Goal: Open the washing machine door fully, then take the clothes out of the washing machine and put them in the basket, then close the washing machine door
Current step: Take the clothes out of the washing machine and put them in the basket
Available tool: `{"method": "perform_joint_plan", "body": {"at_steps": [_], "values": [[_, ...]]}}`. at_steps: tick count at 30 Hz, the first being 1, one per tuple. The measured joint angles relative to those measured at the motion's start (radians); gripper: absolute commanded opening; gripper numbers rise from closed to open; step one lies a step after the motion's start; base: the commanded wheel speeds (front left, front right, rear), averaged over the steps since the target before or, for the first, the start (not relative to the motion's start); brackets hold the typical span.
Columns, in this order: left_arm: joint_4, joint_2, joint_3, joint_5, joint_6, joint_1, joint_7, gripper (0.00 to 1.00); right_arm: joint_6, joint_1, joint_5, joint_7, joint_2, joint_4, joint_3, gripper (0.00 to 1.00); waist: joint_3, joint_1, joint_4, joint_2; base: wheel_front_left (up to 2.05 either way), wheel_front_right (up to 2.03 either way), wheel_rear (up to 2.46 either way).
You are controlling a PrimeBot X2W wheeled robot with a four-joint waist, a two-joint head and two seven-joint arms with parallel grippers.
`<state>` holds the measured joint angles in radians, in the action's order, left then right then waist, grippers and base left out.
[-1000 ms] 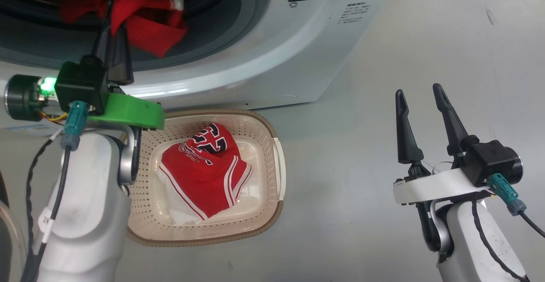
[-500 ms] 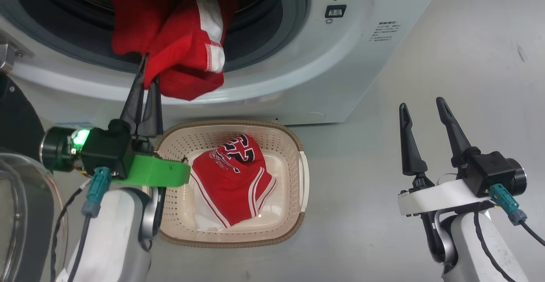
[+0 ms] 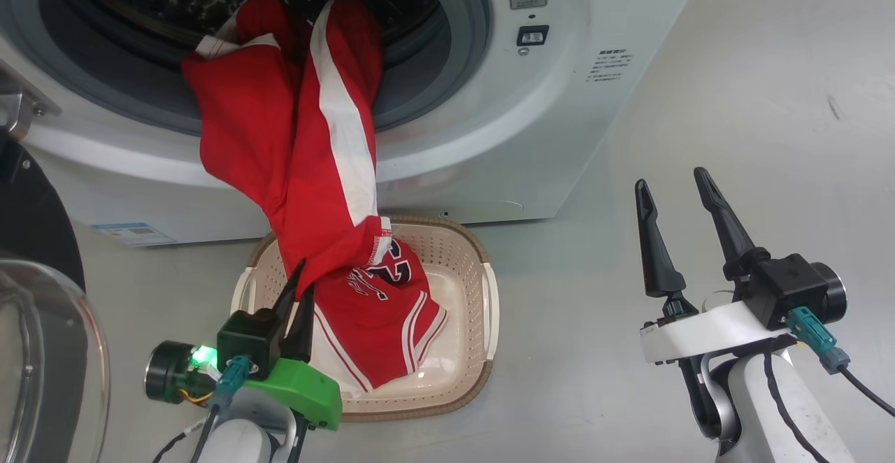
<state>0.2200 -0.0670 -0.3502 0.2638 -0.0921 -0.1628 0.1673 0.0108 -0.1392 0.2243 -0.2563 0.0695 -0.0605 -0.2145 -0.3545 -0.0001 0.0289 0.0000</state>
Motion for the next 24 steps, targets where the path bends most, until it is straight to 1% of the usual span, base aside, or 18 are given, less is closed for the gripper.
{"method": "perform_joint_plan", "body": {"at_steps": [8, 10, 11, 16, 24], "values": [[0.104, 0.004, -0.022, 0.038, 0.042, 0.001, -0.042, 0.0, -0.003, 0.005, 0.0, 0.0, -0.005, 0.0, -0.005, 1.0, 0.01, 0.0, 0.032, 0.0, 0.0, 0.0, 0.0], [0.148, 0.007, -0.022, 0.055, 0.046, 0.001, -0.06, 0.0, -0.006, 0.005, 0.0, 0.0, -0.005, 0.0, -0.009, 1.0, 0.01, 0.0, 0.04, 0.0, 0.0, 0.0, 0.0], [0.148, 0.007, -0.022, 0.055, 0.046, 0.001, -0.06, 0.0, -0.006, 0.005, 0.0, 0.0, -0.005, 0.0, -0.009, 1.0, 0.01, 0.0, 0.04, 0.0, 0.0, 0.0, 0.0], [0.248, 0.008, -0.019, 0.075, 0.065, -0.006, -0.094, 0.0, -0.009, 0.005, 0.0, 0.0, -0.007, 0.006, -0.014, 1.0, 0.0, 0.0, 0.061, 0.0, 0.0, 0.0, 0.0], [0.391, 0.011, -0.015, 0.084, 0.089, -0.114, -0.145, 0.0, -0.01, 0.004, 0.0, 0.0, -0.008, 0.025, -0.018, 1.0, -0.04, 0.0, 0.091, 0.0, 0.0, 0.0, 0.0]]}}
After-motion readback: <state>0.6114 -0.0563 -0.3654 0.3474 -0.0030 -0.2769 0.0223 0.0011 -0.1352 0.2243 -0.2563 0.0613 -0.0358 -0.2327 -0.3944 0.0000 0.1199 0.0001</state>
